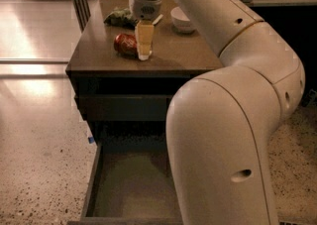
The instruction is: Place coke can into middle drawer
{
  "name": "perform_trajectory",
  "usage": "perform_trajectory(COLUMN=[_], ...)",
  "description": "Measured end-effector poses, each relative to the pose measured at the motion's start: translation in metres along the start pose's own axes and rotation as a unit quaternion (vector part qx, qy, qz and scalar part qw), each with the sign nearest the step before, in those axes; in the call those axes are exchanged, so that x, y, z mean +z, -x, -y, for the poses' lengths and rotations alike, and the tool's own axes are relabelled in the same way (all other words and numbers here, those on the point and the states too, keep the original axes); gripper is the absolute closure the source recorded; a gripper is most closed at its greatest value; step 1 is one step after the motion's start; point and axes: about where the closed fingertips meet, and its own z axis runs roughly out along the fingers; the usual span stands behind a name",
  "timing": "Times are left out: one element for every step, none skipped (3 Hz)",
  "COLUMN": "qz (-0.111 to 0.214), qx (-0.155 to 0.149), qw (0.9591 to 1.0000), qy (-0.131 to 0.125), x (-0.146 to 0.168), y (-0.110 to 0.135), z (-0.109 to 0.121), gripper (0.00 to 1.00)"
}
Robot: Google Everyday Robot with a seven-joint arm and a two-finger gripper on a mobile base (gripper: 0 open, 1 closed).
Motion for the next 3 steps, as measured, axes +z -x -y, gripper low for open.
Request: perform_trajectory(qz=[0.011,0.036,0.039], qx=[-0.001,-0.018,-0.018], qw=[0.9999,0.9985,0.9985], qy=[0.008,0.038,0.035], x=[0.022,0.049,0.054], y=[0.002,0.013,0.015], z=[0.007,0.005,0.008], gripper=[0.0,0.0,0.19])
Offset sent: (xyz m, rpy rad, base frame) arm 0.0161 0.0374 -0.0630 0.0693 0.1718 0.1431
